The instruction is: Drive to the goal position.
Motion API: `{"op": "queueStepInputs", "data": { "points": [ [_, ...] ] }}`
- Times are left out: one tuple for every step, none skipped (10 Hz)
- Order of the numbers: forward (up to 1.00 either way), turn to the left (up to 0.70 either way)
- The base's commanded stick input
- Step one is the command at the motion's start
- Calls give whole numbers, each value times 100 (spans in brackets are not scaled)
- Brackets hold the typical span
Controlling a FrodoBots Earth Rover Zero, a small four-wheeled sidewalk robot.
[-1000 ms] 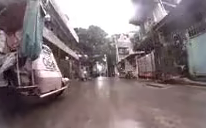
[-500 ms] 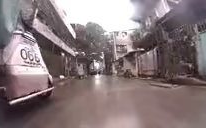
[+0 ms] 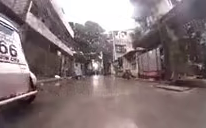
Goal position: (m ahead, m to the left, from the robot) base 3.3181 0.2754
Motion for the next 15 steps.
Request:
{"op": "queueStepInputs", "data": {
  "points": [
    [99, 0],
    [99, 0],
    [99, 0],
    [99, 10],
    [99, 37],
    [99, 0],
    [99, 0],
    [99, 0],
    [99, 0],
    [99, 0],
    [99, 0],
    [99, 0],
    [99, 0],
    [99, 0],
    [99, 0]
  ]
}}
